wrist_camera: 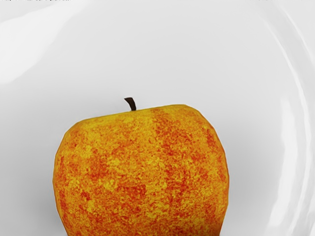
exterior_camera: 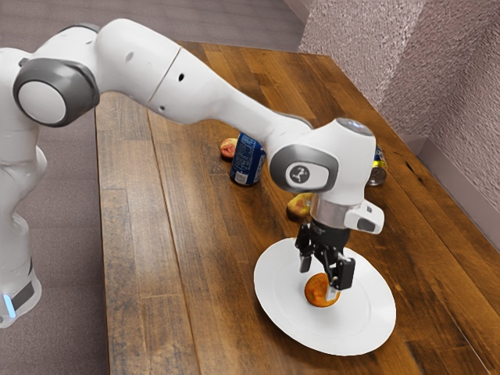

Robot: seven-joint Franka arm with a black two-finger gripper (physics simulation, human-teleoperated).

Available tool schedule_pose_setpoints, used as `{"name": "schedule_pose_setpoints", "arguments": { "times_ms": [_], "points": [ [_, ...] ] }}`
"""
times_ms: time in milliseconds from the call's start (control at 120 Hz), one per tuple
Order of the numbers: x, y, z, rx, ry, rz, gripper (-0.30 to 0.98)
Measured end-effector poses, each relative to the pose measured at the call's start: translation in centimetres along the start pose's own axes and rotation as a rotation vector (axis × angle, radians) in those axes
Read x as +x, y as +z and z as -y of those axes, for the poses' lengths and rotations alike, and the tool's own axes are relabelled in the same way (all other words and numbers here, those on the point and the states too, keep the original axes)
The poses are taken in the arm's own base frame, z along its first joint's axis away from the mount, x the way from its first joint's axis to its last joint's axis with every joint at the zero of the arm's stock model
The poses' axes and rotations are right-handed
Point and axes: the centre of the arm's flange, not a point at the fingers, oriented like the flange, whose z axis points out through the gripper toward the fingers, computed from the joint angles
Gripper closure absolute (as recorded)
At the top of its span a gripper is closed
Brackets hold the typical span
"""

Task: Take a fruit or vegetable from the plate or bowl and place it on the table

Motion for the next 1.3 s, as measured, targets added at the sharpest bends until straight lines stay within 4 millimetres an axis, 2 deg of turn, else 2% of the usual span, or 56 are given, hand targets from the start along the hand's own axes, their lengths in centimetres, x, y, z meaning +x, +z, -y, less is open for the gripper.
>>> {"name": "schedule_pose_setpoints", "arguments": {
  "times_ms": [358,1058,1300],
  "points": [
    [0.3,1.2,-0.1,0.005,-0.001,-0.002,0.00],
    [1.1,2.0,0.5,0.007,-0.013,-0.015,0.00],
    [1.3,2.0,0.5,0.007,-0.011,-0.023,0.18]
  ]
}}
